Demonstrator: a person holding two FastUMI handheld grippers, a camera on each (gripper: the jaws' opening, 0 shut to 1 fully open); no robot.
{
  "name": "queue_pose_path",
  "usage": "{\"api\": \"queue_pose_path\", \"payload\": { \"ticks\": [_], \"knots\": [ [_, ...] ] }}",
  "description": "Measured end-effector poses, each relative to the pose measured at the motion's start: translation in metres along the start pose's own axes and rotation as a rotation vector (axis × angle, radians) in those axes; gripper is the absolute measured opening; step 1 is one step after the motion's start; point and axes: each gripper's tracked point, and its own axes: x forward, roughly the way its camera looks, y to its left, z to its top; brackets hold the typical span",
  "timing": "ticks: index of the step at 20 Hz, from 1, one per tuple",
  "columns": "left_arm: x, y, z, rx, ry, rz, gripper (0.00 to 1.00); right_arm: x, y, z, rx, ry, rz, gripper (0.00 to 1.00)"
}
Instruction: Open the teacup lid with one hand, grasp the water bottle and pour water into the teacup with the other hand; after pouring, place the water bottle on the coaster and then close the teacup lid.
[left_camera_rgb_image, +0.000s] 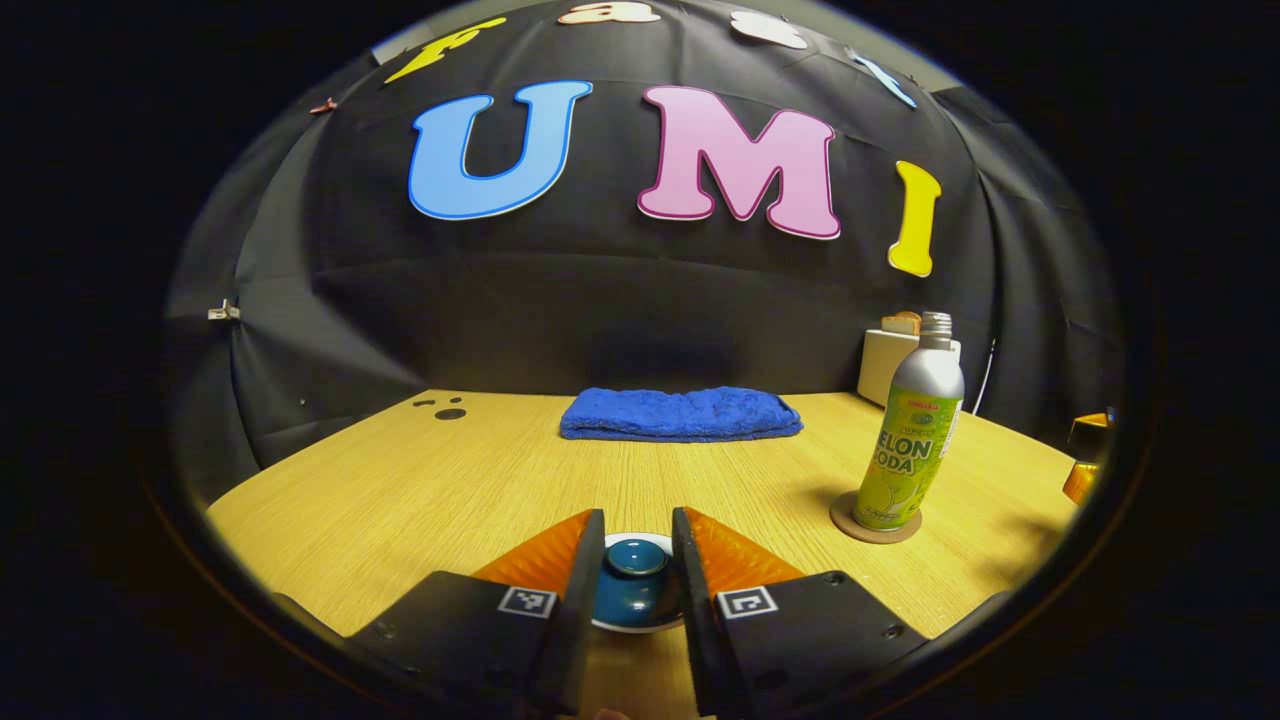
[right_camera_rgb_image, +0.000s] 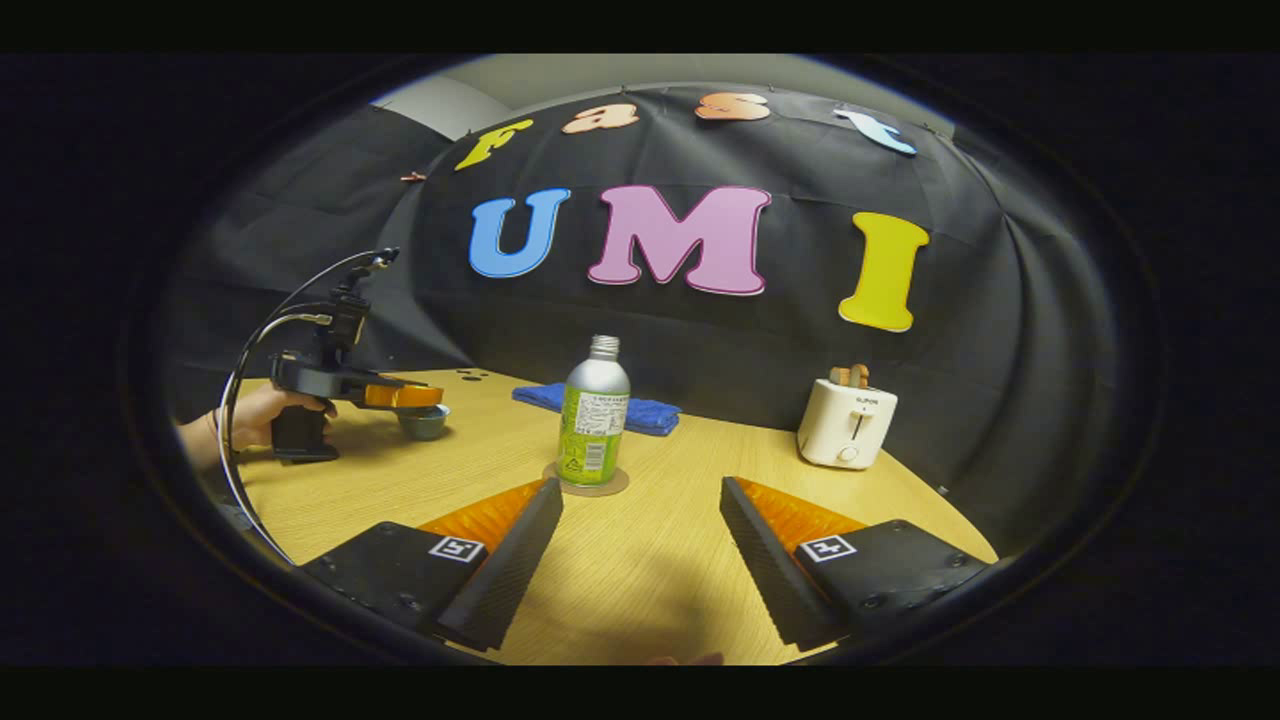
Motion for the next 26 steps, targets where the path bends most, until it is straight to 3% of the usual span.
{"api": "queue_pose_path", "payload": {
  "ticks": [4, 7, 9, 13, 19, 26],
  "knots": [
    [-0.031, -0.011, 0.014, -0.049, -0.057, -0.033, 0.59, 0.0, 0.008, 0.005, 0.022, -0.008, 0.005, 0.98],
    [-0.063, -0.02, 0.019, -0.071, -0.105, -0.045, 0.76, -0.001, 0.009, 0.01, 0.05, -0.02, -0.021, 0.98],
    [-0.083, -0.026, 0.019, -0.061, -0.13, -0.049, 0.8, -0.005, 0.013, 0.015, 0.069, -0.032, -0.035, 0.98],
    [-0.112, -0.031, 0.016, -0.032, -0.165, -0.042, 0.84, -0.015, 0.019, 0.018, 0.043, -0.035, -0.054, 0.98],
    [-0.12, -0.02, 0.005, -0.071, -0.152, -0.03, 0.91, -0.028, 0.034, 0.026, 0.047, -0.059, -0.04, 0.98],
    [-0.126, -0.021, 0.013, -0.062, -0.179, -0.026, 0.9, -0.026, 0.039, 0.025, 0.061, -0.065, -0.03, 0.98]
  ]
}}
